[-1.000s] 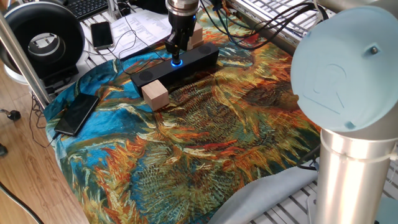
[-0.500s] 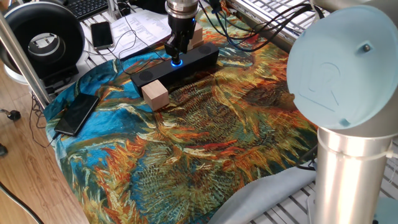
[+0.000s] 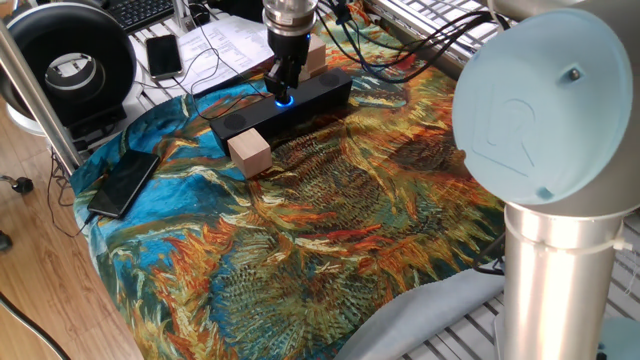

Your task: Turn the knob to decrease the volume of the speaker

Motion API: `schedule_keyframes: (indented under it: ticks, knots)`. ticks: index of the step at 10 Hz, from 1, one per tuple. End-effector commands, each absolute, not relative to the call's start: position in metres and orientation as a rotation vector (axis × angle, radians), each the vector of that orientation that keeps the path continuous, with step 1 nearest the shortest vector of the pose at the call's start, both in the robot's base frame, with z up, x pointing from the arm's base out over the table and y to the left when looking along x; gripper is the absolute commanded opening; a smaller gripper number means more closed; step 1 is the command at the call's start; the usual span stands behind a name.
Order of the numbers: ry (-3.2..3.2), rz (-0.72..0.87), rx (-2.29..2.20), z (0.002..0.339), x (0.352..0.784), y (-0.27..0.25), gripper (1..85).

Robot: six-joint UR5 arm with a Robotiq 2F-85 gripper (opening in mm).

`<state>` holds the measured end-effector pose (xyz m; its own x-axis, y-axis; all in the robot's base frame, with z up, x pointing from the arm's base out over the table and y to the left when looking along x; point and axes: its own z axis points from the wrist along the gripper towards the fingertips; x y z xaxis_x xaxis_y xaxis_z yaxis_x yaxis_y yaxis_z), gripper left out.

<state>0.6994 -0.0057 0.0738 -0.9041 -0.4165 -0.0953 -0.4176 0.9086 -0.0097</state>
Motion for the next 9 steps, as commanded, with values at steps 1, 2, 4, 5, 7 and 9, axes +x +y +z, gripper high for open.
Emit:
schedule_keyframes:
  ticks: [1, 2, 4, 5, 7, 9]
  knots:
    - [2.930, 0.033, -0.744, 0.0752, 0.7071, 0.0024, 47.0]
    - [2.923, -0.011, -0.788, 0.0759, 0.7094, -0.0013, 46.3]
    - [2.913, 0.024, -0.802, 0.0789, 0.7100, 0.0035, 42.0]
    - [2.919, 0.043, -0.789, 0.0761, 0.7096, 0.0055, 40.3]
    - [2.897, 0.035, -0.784, 0.0716, 0.7166, 0.0050, 41.7]
    - [2.899, 0.027, -0.841, 0.0696, 0.7111, -0.0012, 45.3]
